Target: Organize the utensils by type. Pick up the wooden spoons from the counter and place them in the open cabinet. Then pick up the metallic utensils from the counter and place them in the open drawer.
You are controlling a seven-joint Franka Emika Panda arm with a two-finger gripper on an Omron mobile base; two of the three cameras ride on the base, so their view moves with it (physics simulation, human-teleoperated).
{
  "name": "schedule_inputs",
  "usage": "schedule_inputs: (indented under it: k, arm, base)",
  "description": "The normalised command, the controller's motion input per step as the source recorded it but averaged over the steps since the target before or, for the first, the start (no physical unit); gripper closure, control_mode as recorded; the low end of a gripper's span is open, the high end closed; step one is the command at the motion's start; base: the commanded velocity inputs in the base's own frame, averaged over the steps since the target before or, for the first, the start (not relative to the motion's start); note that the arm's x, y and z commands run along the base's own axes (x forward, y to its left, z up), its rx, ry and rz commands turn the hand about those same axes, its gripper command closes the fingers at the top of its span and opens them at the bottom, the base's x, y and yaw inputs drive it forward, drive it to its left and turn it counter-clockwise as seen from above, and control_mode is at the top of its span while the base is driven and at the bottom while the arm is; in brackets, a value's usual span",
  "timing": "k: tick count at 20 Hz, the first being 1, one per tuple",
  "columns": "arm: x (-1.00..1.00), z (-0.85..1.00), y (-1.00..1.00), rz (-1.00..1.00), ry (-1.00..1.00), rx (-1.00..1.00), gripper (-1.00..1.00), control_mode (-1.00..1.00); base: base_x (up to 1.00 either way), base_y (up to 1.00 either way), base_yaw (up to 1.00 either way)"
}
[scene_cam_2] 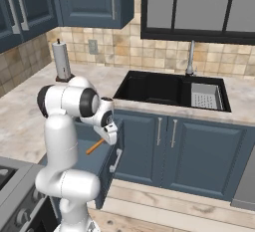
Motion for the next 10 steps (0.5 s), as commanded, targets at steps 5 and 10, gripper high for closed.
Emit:
schedule_inputs:
  k: [5,10]
  arm:
    - [-0.2,-0.62,-0.57,-0.01,0.0,0.0,1.0,-1.0]
    - [-0.17,-0.63,-0.55,-0.01,0.0,0.0,1.0,-1.0]
  base:
    - [0.0,0.0,0.0]
    - [0.0,0.0,0.0]
